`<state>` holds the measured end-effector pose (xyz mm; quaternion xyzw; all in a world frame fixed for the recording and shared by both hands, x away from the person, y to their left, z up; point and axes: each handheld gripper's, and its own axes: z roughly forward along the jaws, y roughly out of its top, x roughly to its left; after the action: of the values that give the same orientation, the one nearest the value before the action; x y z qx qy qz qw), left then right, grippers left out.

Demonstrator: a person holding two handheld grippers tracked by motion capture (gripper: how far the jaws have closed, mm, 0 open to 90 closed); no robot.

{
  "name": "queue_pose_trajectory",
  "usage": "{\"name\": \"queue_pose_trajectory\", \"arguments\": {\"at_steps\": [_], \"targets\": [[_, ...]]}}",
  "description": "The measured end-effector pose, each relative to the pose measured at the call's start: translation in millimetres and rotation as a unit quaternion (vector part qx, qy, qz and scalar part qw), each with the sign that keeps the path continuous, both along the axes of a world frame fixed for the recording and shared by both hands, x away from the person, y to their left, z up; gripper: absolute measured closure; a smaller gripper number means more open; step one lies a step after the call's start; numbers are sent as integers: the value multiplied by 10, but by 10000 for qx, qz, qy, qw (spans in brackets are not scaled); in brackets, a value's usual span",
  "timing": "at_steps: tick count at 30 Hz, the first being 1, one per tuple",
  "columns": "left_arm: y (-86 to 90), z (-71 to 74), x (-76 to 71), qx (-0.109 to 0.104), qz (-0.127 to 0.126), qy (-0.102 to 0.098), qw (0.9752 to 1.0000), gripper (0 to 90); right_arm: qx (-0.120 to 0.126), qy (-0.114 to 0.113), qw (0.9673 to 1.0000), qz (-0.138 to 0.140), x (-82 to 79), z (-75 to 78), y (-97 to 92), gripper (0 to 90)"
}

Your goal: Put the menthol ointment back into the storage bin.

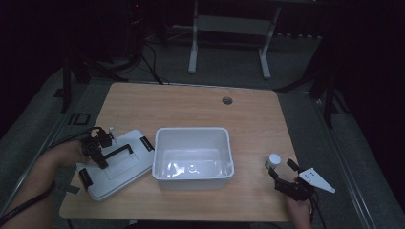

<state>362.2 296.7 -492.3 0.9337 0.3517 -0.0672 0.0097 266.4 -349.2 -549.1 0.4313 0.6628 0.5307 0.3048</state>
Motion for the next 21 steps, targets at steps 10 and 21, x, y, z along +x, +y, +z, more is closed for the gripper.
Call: {"name": "queue_pose_trajectory", "arguments": {"at_steps": [10,21], "targets": [[13,-10,14,-81,17,46,10000,817,-16,9,10000,15,2,-1,3,132],[18,84,12,10,133,-75,9999,444,26,37,10000,34,5,10,-9,132]]}}
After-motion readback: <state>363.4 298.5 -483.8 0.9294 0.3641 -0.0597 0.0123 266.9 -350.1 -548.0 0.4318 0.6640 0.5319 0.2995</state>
